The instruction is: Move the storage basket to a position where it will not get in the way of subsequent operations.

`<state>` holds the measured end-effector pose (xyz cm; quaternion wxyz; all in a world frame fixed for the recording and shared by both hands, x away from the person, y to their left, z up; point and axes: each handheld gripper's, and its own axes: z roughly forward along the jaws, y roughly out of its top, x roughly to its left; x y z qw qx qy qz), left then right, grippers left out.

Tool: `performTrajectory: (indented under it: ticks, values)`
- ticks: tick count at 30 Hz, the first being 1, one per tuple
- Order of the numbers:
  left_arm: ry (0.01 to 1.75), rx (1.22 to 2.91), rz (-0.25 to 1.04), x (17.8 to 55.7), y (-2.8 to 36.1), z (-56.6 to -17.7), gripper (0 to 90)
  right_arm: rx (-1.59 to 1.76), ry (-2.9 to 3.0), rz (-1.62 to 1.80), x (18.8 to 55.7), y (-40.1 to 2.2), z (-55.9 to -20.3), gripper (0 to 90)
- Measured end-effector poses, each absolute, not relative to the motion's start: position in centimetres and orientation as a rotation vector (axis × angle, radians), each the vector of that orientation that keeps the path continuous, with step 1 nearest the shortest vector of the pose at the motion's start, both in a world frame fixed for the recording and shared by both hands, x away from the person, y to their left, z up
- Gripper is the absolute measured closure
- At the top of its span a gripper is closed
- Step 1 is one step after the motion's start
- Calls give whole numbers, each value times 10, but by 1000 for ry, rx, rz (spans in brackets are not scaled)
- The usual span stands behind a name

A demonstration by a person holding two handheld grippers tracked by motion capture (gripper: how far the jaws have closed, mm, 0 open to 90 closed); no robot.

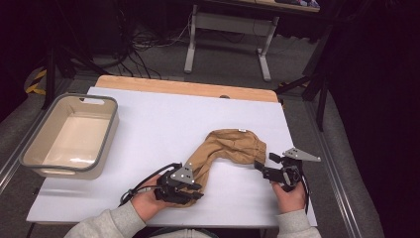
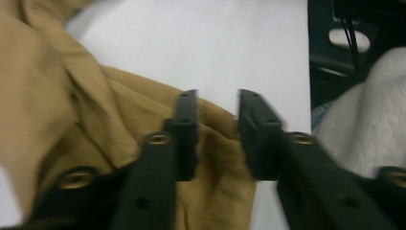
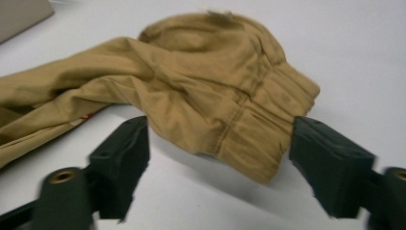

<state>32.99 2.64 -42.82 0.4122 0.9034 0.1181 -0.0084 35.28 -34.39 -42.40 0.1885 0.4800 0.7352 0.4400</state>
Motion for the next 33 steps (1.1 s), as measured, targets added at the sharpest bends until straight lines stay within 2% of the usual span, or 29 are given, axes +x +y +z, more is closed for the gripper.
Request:
performTrajectory:
  ticks: [2,5,11,12,15,16,18,24,33]
  values:
    - [347,2253,-8,334,32,-427,524,1377,2070,1217,356,-344,-430,78]
    - [379,2215,-9,342,41,-425,460,1407,2088,1205,360,-344,-436,98]
    - [401,2182,35,347,52,-421,415,1390,2186,1052,368,-341,-444,343]
    - [417,2172,50,350,57,-420,408,1382,2206,1029,370,-340,-446,434]
    - [437,2158,70,354,63,-419,404,1373,2216,980,372,-338,-446,580]
    - [441,2155,68,354,64,-419,403,1362,2213,976,373,-338,-443,687]
    - [454,2145,72,355,67,-419,403,1351,2187,1004,372,-340,-438,766]
    - [482,2130,81,355,74,-419,404,1259,2160,1115,380,-331,-411,842]
    - [505,2126,105,352,82,-421,403,1057,2206,1165,429,-274,-364,871]
